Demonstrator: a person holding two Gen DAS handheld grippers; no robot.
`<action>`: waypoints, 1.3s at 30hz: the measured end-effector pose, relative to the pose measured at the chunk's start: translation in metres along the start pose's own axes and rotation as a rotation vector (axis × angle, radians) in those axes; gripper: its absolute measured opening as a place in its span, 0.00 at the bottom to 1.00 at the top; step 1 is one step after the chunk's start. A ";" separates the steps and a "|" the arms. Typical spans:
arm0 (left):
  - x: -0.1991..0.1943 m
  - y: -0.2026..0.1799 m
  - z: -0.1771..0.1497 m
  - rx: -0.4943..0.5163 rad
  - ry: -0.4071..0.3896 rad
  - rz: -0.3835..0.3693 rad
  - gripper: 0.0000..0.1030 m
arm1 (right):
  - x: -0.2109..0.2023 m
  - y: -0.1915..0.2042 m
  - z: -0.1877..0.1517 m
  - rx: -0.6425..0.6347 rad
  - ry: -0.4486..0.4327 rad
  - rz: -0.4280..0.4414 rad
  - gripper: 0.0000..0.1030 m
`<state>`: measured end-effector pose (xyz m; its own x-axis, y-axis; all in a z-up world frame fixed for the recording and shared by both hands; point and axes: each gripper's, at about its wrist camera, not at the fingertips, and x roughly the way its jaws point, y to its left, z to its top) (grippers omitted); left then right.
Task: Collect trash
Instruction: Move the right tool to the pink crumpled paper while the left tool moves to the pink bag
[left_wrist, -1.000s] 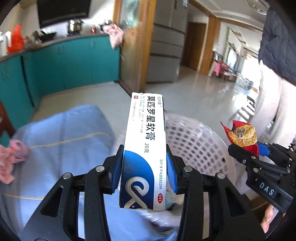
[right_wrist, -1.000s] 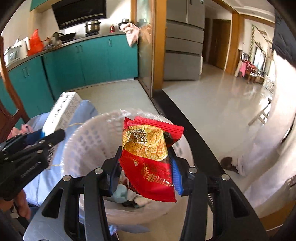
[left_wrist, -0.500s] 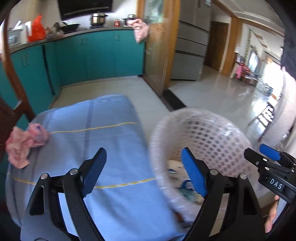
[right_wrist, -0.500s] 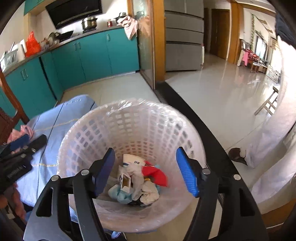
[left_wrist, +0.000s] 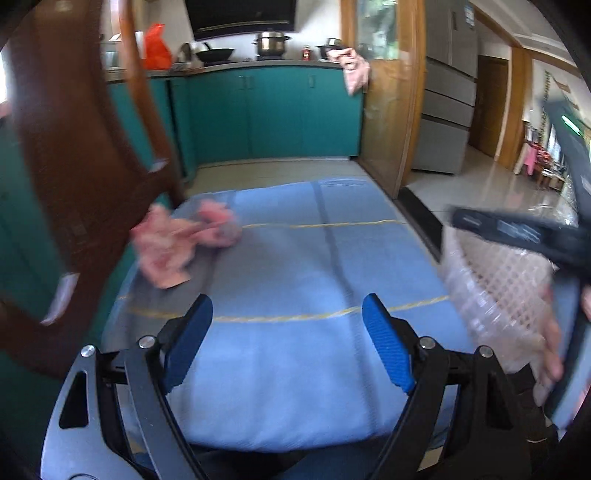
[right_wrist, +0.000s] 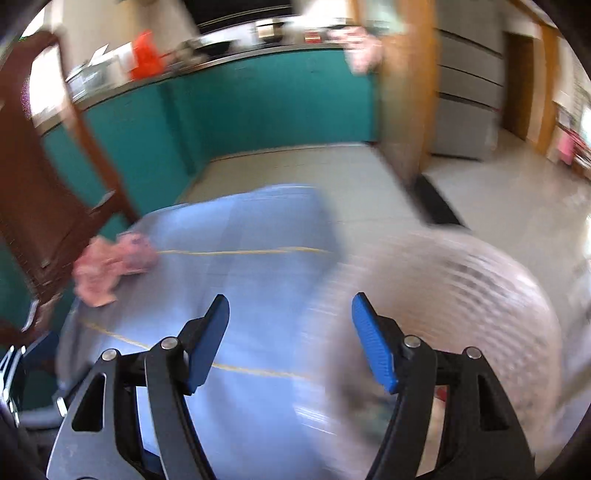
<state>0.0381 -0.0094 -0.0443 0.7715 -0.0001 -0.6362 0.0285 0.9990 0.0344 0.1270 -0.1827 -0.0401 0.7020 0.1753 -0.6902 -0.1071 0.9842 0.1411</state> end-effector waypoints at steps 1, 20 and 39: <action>-0.006 0.007 -0.003 0.008 0.001 0.016 0.81 | 0.009 0.022 0.005 -0.034 0.004 0.045 0.66; -0.052 0.064 -0.031 0.017 0.031 0.042 0.81 | 0.137 0.258 0.017 -0.445 0.159 0.465 0.36; -0.044 0.068 0.014 0.007 -0.067 0.022 0.81 | -0.019 0.078 -0.025 -0.250 0.111 0.450 0.11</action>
<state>0.0146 0.0584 -0.0032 0.8130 0.0186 -0.5819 0.0152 0.9985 0.0531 0.0879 -0.1086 -0.0342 0.4706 0.5701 -0.6734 -0.5547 0.7847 0.2767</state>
